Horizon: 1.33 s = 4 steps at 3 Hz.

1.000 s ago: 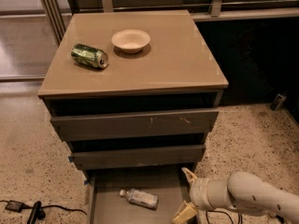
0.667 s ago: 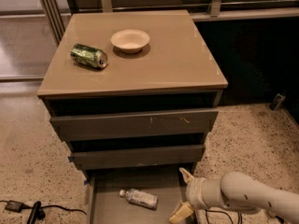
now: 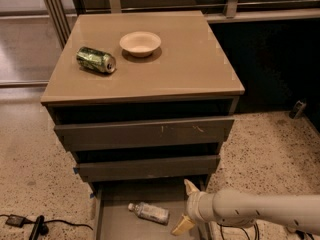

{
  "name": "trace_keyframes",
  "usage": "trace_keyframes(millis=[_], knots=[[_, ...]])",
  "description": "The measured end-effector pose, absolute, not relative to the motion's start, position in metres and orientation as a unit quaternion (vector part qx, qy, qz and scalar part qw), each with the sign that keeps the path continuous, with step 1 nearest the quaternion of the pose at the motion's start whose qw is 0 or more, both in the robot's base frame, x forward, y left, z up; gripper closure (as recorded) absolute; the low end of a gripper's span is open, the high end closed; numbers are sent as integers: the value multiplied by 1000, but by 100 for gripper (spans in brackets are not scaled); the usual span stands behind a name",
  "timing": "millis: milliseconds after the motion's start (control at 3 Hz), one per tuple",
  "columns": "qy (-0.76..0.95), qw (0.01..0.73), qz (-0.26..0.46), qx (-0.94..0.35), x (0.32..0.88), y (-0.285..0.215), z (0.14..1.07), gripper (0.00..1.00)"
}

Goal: Pick blue plastic bottle from bottom drawer and place on counter

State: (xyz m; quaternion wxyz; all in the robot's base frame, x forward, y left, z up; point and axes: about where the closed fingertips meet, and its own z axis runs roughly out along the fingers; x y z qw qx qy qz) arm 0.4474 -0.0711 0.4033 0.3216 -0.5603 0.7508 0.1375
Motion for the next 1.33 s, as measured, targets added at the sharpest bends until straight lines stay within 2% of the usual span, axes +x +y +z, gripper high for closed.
trace_keyframes(millis=[333,667,1000,1333], knots=[[725,352,147,-574,461,-51,383,0],[718,381,184,-552,479,-61,371,0],[713,388,219,-541,493,-65,355,0],[713,385,218,-545,494,-62,358,0]])
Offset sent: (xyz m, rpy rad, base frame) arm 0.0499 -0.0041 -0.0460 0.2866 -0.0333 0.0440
